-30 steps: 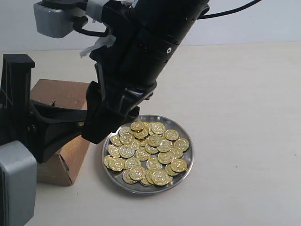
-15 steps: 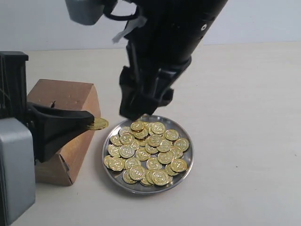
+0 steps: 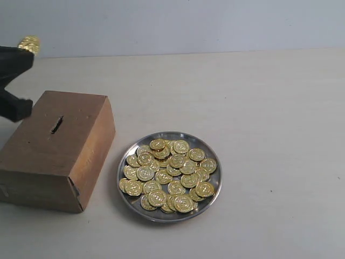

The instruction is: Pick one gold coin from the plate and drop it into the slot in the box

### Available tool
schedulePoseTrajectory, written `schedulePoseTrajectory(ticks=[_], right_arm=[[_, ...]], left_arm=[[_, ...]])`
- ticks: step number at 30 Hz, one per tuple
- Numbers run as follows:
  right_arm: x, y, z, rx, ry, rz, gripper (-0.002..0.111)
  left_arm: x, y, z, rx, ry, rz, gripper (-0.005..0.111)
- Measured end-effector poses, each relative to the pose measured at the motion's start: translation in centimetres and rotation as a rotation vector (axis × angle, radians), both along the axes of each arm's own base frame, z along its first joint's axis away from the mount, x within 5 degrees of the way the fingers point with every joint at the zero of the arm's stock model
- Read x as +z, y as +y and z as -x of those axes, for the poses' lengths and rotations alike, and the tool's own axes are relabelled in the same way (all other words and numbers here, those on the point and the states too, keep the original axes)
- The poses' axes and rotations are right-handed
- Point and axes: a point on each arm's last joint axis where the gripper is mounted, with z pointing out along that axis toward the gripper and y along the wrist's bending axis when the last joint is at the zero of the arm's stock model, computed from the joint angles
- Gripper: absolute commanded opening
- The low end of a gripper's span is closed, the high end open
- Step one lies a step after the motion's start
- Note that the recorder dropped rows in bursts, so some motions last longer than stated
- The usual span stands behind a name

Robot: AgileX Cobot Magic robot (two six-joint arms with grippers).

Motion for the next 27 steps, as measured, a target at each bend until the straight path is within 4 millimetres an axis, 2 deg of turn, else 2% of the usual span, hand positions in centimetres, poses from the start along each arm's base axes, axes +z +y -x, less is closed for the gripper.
schedulePoseTrajectory(ticks=[4, 10, 13, 15, 17, 19, 22, 27], right_arm=[[1.4, -2.0, 2.1, -0.026, -0.009, -0.088, 0.0], [1.7, -3.5, 3.8, -0.036, 0.04, -0.104, 0.0], [1.7, -3.6, 3.9, -0.037, 0.042, -0.103, 0.0], [1.7, -3.6, 3.9, -0.036, 0.044, -0.104, 0.0], [1.6, -3.6, 3.9, -0.036, 0.046, -0.103, 0.0], [1.3, -3.5, 3.8, -0.037, 0.056, -0.093, 0.0], [0.3, -3.3, 3.6, -0.038, 0.081, -0.069, 0.0], [-1.6, -2.9, 3.4, -0.037, 0.138, -0.024, 0.0]], left_arm=[[-1.5, 1.5, -1.9, 0.167, 0.12, 0.098, 0.0], [-3.3, 0.7, -2.8, 0.161, 0.242, 0.174, 0.0], [-3.8, -0.5, -2.2, 0.076, 0.341, 0.321, 0.0], [-3.6, -1.8, -1.4, -0.063, 0.439, 0.416, 0.0], [-3.2, -2.9, -0.3, -0.205, 0.552, 0.441, 0.0], [-2.9, -3.2, 0.2, -0.258, 0.636, 0.395, 0.0], [-2.7, -1.9, -0.6, -0.134, 0.72, 0.277, 0.0], [-1.6, 1.9, -4.1, 0.149, 0.764, 0.094, 0.0]])
